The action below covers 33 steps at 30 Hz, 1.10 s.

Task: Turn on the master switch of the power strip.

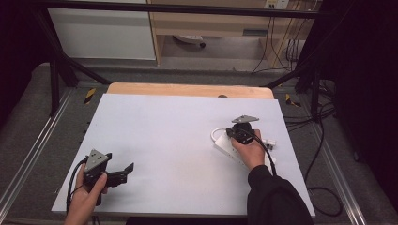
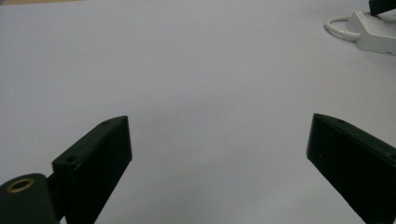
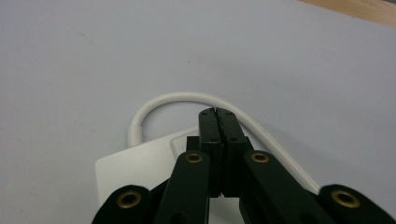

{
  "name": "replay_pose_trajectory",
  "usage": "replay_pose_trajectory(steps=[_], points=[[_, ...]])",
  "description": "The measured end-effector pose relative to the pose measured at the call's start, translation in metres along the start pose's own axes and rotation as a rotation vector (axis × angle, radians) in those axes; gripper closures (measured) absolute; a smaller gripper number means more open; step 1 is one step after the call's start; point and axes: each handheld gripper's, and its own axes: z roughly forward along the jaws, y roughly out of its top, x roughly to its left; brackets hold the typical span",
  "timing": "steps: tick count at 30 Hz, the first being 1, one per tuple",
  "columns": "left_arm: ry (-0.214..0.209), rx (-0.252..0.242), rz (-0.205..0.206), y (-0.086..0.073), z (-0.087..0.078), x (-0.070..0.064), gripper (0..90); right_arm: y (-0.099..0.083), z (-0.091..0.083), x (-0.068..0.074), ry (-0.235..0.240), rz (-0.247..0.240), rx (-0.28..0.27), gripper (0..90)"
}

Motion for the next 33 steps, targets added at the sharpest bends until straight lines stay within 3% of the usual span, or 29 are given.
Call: replay_pose_trajectory(steps=[33], points=[[0.001,0.005,0.003,-0.0002,-0.0002,-0.0001,6.8,0.0023,0.0023,0.0029,-0.011,-0.012,0.025,90.0]])
